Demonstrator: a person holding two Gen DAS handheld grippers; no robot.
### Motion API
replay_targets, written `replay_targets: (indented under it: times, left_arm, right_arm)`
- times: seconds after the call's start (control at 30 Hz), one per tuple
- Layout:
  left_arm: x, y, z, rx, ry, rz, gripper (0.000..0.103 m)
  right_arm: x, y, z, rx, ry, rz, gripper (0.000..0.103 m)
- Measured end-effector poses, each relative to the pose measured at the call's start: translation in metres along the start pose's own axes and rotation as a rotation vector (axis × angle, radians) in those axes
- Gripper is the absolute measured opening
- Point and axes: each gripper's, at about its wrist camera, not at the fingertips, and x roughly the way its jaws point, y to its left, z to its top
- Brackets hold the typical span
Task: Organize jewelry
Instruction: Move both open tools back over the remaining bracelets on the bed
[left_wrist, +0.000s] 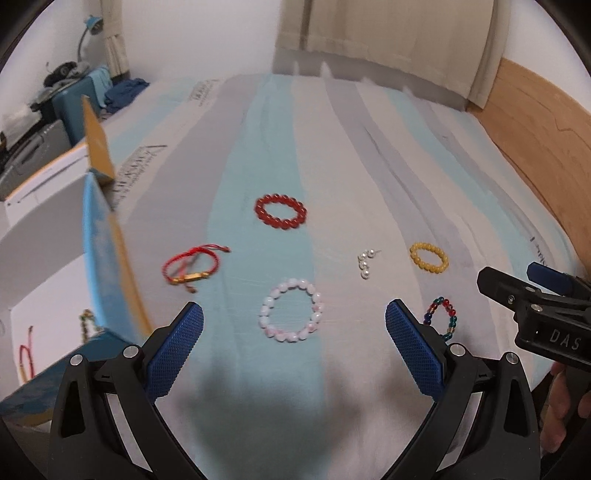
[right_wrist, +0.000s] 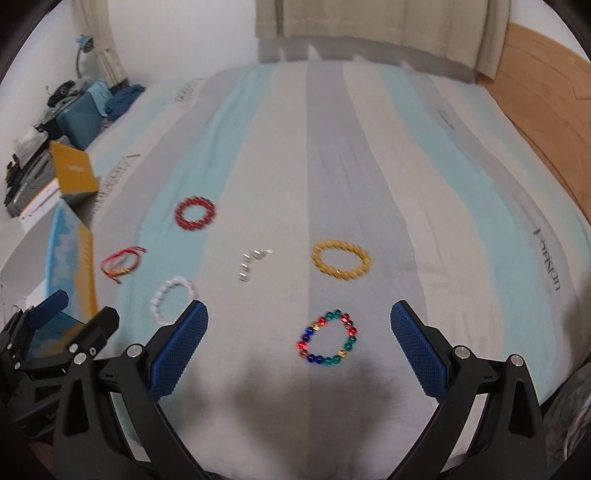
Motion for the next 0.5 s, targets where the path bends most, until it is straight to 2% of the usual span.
replay_targets:
  times: [0.5]
  left_arm:
    - [0.079, -0.008, -0.011, 0.063, 0.066, -0.014, 0.097]
  right_arm:
    - [0.076, -0.020, -0.025, 0.028, 0.093, -0.009, 0.094]
